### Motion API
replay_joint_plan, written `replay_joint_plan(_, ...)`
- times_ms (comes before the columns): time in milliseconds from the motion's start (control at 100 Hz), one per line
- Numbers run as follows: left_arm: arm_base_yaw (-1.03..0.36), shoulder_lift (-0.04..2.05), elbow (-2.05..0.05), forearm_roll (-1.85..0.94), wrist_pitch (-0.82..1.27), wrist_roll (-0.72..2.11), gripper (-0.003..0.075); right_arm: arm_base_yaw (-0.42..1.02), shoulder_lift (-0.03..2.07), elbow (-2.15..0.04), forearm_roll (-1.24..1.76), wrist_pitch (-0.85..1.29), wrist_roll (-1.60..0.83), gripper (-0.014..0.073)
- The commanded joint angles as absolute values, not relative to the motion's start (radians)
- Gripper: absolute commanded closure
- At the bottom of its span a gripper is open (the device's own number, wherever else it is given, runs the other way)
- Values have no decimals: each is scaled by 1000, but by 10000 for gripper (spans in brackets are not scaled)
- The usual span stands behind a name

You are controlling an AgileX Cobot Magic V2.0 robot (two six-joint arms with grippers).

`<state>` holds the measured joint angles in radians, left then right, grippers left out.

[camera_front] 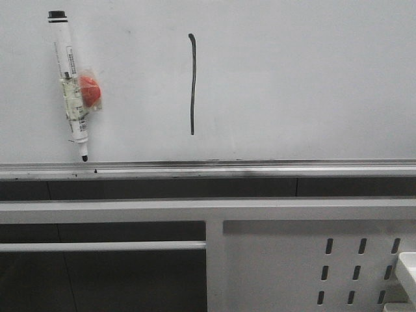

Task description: Write number 1 on whiteboard

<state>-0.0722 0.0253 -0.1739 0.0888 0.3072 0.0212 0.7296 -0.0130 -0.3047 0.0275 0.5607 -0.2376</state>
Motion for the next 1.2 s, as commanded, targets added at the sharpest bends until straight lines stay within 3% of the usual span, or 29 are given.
replay_joint_plan(0,-24,-1,-109,51,236,18,740,722,-20,-329,25,484,-238,643)
replay_joint_plan(230,-13,-29,40,-18,211,18,740,722,-20,-329,25,486,-238,643)
replay_joint_plan(1190,-85,-29,38,7,282,-8,740,722,-20,-329,25,484,-238,643)
